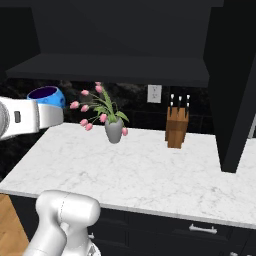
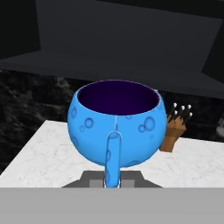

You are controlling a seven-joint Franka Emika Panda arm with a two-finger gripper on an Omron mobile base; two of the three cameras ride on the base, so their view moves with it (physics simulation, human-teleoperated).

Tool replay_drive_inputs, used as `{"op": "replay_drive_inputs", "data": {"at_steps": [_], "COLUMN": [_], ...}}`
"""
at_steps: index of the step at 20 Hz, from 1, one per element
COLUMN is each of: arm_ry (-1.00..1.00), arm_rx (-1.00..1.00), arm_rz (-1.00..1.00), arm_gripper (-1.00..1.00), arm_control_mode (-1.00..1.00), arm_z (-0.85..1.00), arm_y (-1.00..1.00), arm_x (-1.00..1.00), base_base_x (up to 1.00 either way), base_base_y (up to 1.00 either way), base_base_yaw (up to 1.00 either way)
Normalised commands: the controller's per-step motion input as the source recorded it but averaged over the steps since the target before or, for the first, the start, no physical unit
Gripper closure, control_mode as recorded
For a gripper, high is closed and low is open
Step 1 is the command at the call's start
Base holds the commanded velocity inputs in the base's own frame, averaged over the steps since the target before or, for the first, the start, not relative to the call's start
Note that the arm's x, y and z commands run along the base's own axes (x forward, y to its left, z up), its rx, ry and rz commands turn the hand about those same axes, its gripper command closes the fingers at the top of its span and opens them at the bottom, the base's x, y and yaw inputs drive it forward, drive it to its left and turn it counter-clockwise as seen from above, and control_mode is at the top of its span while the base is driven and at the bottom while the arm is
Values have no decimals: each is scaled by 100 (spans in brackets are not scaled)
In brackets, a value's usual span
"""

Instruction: Gather all objects into one cabinet and sort the glasses and bowls to opposite sides.

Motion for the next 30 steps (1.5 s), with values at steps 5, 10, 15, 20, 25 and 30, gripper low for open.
{"op": "replay_drive_inputs", "data": {"at_steps": [5, 10, 15, 20, 25, 30], "arm_ry": [0, 0, 0, 0, 0, 0], "arm_rx": [0, 0, 0, 0, 0, 0], "arm_rz": [0, 0, 0, 0, 0, 0], "arm_gripper": [100, 100, 100, 100, 100, 100], "arm_control_mode": [-100, 100, 100, 100, 100, 100], "arm_z": [0, 0, 0, 0, 0, 0], "arm_y": [0, 0, 0, 0, 0, 0], "arm_x": [0, 0, 0, 0, 0, 0], "base_base_x": [0, -13, -94, -78, -43, -33], "base_base_y": [0, -2, -45, -33, -11, -2], "base_base_yaw": [0, 0, -14, -36, -60, -71]}}
